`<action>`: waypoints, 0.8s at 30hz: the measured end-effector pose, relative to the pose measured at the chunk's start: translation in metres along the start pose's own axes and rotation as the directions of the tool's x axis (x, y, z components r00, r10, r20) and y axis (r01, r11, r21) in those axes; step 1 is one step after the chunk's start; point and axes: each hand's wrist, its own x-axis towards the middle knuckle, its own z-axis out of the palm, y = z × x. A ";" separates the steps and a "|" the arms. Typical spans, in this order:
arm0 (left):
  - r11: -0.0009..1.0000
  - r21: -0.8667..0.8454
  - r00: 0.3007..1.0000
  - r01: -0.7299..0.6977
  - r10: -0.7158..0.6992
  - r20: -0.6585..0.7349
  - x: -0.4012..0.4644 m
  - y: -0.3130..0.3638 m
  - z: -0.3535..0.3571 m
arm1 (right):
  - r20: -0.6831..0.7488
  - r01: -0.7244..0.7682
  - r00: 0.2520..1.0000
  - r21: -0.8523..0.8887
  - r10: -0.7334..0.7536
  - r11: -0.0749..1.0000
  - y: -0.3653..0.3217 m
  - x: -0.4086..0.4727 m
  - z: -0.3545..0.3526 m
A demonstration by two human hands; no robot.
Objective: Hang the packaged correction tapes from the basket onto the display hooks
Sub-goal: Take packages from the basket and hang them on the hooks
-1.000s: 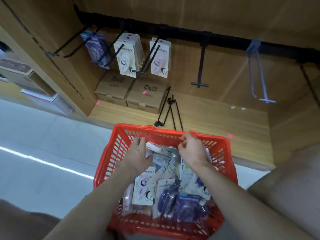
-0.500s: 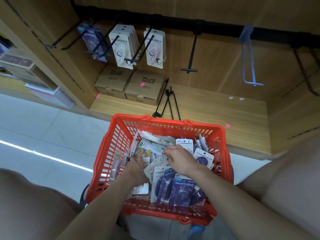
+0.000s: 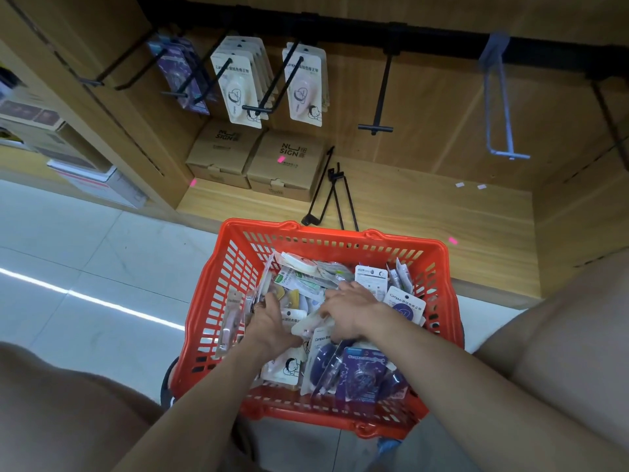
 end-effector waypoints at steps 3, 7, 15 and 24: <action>0.999 -0.028 0.999 -0.036 0.035 -0.036 0.001 0.000 -0.001 | -0.041 0.006 0.999 -0.010 -0.006 1.000 0.000 -0.002 0.003; 0.994 0.061 0.996 -0.091 0.089 0.027 -0.005 -0.001 0.005 | -0.043 0.046 0.998 -0.063 -0.049 0.997 0.000 -0.006 -0.001; 0.976 0.020 0.976 -0.216 0.215 0.029 -0.010 0.004 -0.004 | -0.106 0.095 0.991 0.092 -0.085 0.991 -0.006 -0.010 -0.011; 0.971 0.042 0.969 -0.237 0.240 -0.062 -0.023 0.021 -0.113 | -0.191 0.135 0.981 0.607 -0.022 0.783 0.011 -0.019 -0.039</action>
